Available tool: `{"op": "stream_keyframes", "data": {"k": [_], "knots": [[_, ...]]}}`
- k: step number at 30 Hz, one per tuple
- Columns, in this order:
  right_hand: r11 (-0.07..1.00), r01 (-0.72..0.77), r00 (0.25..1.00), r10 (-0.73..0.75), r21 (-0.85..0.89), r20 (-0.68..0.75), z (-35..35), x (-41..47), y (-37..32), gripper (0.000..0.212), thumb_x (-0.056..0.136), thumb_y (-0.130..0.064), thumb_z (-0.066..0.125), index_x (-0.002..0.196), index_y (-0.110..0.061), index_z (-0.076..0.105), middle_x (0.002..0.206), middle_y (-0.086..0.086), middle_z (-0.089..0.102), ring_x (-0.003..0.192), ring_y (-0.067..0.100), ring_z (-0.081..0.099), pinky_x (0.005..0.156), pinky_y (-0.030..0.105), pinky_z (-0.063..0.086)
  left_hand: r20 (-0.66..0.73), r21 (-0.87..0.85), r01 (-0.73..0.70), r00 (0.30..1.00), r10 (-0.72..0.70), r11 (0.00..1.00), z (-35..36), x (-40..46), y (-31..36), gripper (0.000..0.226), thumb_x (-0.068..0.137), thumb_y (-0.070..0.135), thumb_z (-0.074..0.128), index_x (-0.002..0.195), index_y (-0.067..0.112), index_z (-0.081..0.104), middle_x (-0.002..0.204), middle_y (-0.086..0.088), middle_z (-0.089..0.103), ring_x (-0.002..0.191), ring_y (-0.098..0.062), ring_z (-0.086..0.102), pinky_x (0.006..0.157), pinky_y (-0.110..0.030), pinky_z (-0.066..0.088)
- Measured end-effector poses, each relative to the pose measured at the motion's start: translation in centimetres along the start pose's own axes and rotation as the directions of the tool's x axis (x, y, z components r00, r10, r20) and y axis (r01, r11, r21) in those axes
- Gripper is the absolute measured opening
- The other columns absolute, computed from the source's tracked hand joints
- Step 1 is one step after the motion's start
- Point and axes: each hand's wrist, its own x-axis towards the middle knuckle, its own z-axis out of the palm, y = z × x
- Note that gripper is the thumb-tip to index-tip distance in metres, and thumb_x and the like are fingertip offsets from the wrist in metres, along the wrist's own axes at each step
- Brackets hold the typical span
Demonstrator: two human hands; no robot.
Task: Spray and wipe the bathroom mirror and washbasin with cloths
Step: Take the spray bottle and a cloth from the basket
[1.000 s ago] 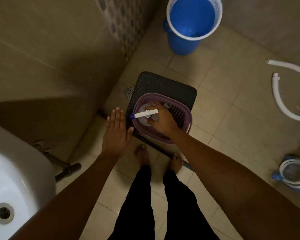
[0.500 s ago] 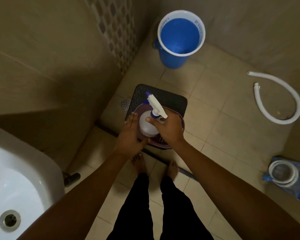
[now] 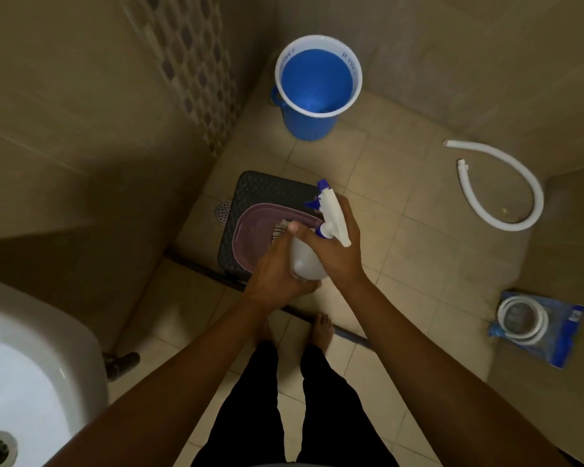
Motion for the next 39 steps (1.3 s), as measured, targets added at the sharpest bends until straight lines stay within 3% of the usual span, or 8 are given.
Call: {"op": "stream_keyframes", "data": {"k": [5, 10, 14, 17, 21, 31, 35, 39], "knots": [[1.000, 0.003, 0.999, -0.002, 0.024, -0.044, -2.1, -0.4, 1.2, 0.039, 0.084, -0.015, 0.076, 0.119, -0.006, 0.062, 0.104, -0.003, 0.066, 0.093, -0.002, 0.064, 0.080, 0.010, 0.049, 0.152, -0.127, 0.007, 0.988, 0.012, 0.992, 1.7, 0.1, 1.5, 0.101, 0.065, 0.034, 0.088, 0.146, 0.029, 0.029, 0.142, 0.008, 0.047, 0.129, -0.008, 0.047, 0.107, -0.038, 0.045], [0.996, -0.075, 0.987, 0.082, 0.056, -0.135, -3.6, -1.0, 3.3, 0.023, 0.091, -0.019, 0.069, 0.103, -0.035, 0.058, 0.094, -0.013, 0.064, 0.083, -0.001, 0.065, 0.075, 0.012, 0.052, 0.312, -0.213, 0.090, 0.950, -0.019, 0.973, 3.3, 0.0, 0.8, 0.106, 0.062, 0.033, 0.092, 0.149, 0.029, 0.030, 0.148, 0.012, 0.043, 0.134, -0.009, 0.044, 0.111, -0.042, 0.041], [0.995, -0.063, 0.989, 0.073, 0.077, -0.131, -4.8, -0.8, 4.5, 0.010, 0.096, -0.016, 0.063, 0.101, -0.025, 0.063, 0.088, 0.004, 0.069, 0.072, 0.015, 0.065, 0.066, 0.024, 0.055, 0.462, -0.279, 0.302, 0.874, -0.148, 0.911, 1.4, 1.6, -1.2, 0.101, 0.059, 0.043, 0.090, 0.145, 0.026, 0.040, 0.137, 0.009, 0.053, 0.126, -0.013, 0.053, 0.103, -0.037, 0.049], [0.994, -0.085, 0.987, 0.093, 0.064, -0.131, -5.0, -0.8, 5.9, 0.010, 0.093, -0.026, 0.064, 0.104, -0.024, 0.065, 0.085, -0.007, 0.070, 0.070, 0.018, 0.064, 0.067, 0.038, 0.056, 0.270, -0.380, 0.449, 0.890, -0.367, 0.809, -0.4, 3.7, -3.1, 0.080, 0.067, 0.060, 0.075, 0.131, 0.015, 0.056, 0.120, 0.002, 0.063, 0.113, -0.017, 0.060, 0.097, -0.035, 0.050], [0.992, -0.116, 0.985, 0.121, 0.047, -0.119, -4.8, -1.5, 7.2, 0.021, 0.095, -0.016, 0.063, 0.107, -0.032, 0.061, 0.096, -0.006, 0.069, 0.077, 0.010, 0.065, 0.061, 0.024, 0.055, -0.086, -0.252, 0.505, 0.838, -0.539, 0.826, -0.9, 7.5, -5.8, 0.033, 0.091, 0.036, 0.066, 0.106, 0.006, 0.060, 0.100, -0.004, 0.061, 0.098, -0.022, 0.057, 0.079, -0.029, 0.040], [0.987, -0.158, 0.983, 0.161, 0.040, -0.085, -4.1, -3.0, 9.8, 0.023, 0.092, -0.018, 0.068, 0.104, -0.034, 0.058, 0.084, -0.011, 0.068, 0.070, 0.000, 0.067, 0.059, 0.013, 0.053, 0.122, -0.290, 0.653, 0.750, -0.650, 0.699, 2.4, 10.9, -9.2, 0.040, 0.084, 0.012, 0.074, 0.122, 0.004, 0.066, 0.118, -0.016, 0.069, 0.109, -0.035, 0.064, 0.094, -0.048, 0.054], [0.990, -0.141, 0.985, 0.143, 0.027, -0.097, -3.7, -2.9, 9.7, 0.052, 0.068, -0.078, 0.064, 0.102, -0.038, 0.058, 0.079, -0.024, 0.070, 0.073, 0.000, 0.068, 0.062, 0.012, 0.053, 0.163, -0.246, 0.677, 0.735, -0.659, 0.694, 2.7, 11.9, -9.5, 0.045, 0.082, 0.020, 0.076, 0.123, 0.008, 0.066, 0.120, -0.014, 0.068, 0.110, -0.033, 0.064, 0.097, -0.047, 0.053], [0.992, -0.120, 0.986, 0.124, 0.043, -0.111, -3.6, -2.7, 9.5, 0.059, 0.061, -0.088, 0.059, 0.097, -0.041, 0.060, 0.077, -0.026, 0.069, 0.072, 0.000, 0.067, 0.067, 0.013, 0.055, 0.163, -0.186, 0.674, 0.738, -0.654, 0.715, 3.2, 12.4, -8.7, 0.037, 0.087, 0.019, 0.070, 0.122, 0.007, 0.065, 0.111, -0.008, 0.066, 0.102, -0.027, 0.061, 0.091, -0.039, 0.051]]}}
